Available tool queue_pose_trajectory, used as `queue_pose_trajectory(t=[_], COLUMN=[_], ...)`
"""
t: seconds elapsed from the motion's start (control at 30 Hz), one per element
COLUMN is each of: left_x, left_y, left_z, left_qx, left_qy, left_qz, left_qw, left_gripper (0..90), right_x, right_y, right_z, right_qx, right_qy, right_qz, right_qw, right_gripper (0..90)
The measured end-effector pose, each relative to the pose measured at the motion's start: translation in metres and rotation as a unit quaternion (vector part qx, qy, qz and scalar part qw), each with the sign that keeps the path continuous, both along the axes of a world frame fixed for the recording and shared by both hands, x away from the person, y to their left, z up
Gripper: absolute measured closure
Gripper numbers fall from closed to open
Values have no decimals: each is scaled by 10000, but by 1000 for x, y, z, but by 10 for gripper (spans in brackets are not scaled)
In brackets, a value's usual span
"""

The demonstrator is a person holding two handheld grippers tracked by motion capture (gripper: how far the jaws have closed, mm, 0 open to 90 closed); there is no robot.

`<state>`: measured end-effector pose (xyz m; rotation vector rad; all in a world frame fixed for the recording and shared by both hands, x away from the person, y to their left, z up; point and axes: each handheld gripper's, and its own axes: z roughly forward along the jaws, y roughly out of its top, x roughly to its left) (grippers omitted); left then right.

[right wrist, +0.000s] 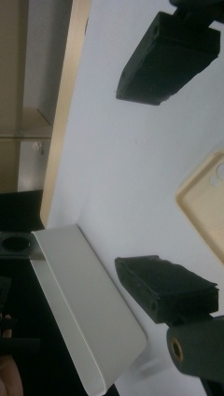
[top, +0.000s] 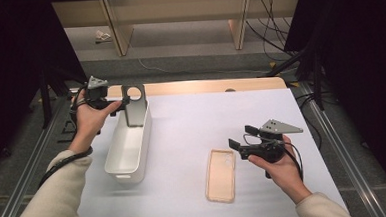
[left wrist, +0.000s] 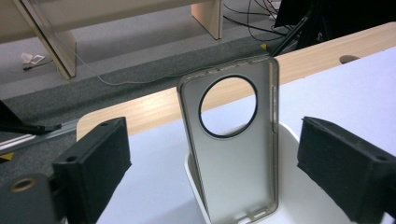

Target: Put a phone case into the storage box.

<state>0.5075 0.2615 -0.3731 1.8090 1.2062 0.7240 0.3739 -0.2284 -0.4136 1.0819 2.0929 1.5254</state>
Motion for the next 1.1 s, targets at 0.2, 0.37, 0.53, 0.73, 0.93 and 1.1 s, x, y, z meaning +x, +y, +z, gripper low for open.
queue_pose_trajectory(t=[0.2, 0.37, 0.53, 0.73, 0.93, 1.1], left_x=[-12, -29, -49, -74, -92, -111], left_y=[1, -3, -8, -18, -25, -38], left_z=[3, 3, 6, 8, 0, -8], left_qx=[-35, -163, -256, -327, -367, -406], left_qy=[-18, -142, -294, -317, -244, -251], left_qz=[9, -110, -171, -370, -480, -714], left_qw=[10000, 9997, 9991, 9983, 9979, 9963], left_gripper=[25, 25, 35, 34, 34, 34], right_x=[0, 1, 2, 4, 4, 5], right_y=[0, -1, -2, -2, -2, -1], right_z=[0, -1, -2, -4, -5, -7], right_qx=[-3, -15, -41, -83, -123, -205], right_qy=[10, 32, 71, 118, 136, 202], right_qz=[-10, -28, -44, -30, 10, 97], right_qw=[10000, 10000, 10000, 9999, 9998, 9995], right_gripper=[170, 170, 169, 169, 169, 169])
